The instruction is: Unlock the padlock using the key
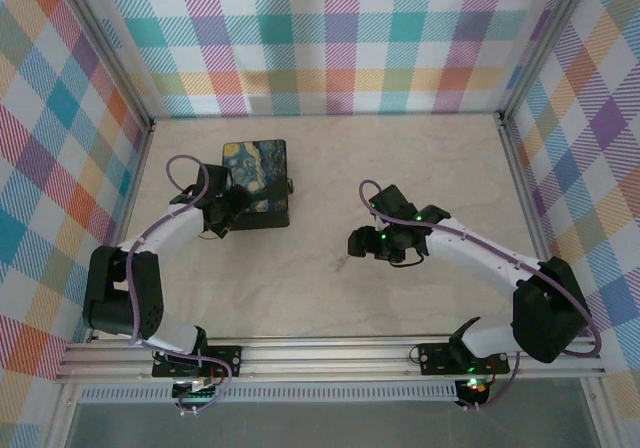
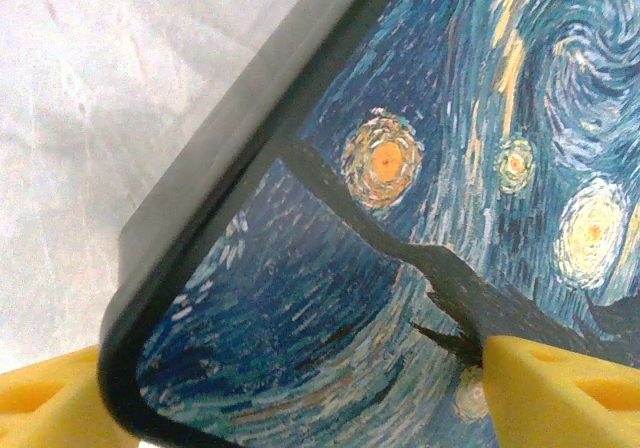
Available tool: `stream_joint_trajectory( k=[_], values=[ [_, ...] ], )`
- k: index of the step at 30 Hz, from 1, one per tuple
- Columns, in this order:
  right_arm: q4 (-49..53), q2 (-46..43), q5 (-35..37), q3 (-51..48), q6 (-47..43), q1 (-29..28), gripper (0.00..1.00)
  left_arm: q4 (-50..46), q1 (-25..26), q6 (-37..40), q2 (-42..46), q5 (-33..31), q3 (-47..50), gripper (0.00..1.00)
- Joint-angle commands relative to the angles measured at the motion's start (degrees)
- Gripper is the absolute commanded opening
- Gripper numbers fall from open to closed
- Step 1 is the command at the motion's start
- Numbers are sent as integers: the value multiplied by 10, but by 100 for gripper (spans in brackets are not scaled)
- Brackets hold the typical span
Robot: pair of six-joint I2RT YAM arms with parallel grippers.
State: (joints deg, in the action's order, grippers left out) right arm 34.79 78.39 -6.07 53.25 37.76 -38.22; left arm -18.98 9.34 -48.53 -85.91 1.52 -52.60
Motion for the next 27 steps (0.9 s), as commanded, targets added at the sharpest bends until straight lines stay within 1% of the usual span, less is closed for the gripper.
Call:
stream_joint_trajectory(
  k=[1,3,6,9,13,16,19,21,22,25,27],
  values=[
    [11,-11,1,-4,-14,1,69,-23,2,85,-38,-1,-6,77],
    [7,-9,0,-9,-13,2,69,-31,5,142,-61,36,-23,73],
    [3,5,-4,-6,-14,4,69,-56,29,208,-102,60,-60,70],
    [3,13,-6,0,-15,7,69,-71,64,256,-139,55,-96,68],
    [9,8,-7,1,-17,20,69,-65,85,304,-176,97,-133,67],
    [16,-1,-7,-1,-22,40,70,-81,102,368,-200,148,-175,67],
    [18,-13,-15,-1,-40,86,70,-127,120,432,-231,196,-228,68],
    [15,-16,-20,4,-60,125,70,-139,132,447,-243,197,-247,69],
    [12,-16,-22,8,-69,148,70,-133,136,442,-242,187,-249,70],
    [1,0,-24,32,-105,200,74,-101,133,398,-223,161,-249,74],
    [-6,22,-27,55,-124,219,76,-93,128,365,-206,147,-255,79]
  ],
)
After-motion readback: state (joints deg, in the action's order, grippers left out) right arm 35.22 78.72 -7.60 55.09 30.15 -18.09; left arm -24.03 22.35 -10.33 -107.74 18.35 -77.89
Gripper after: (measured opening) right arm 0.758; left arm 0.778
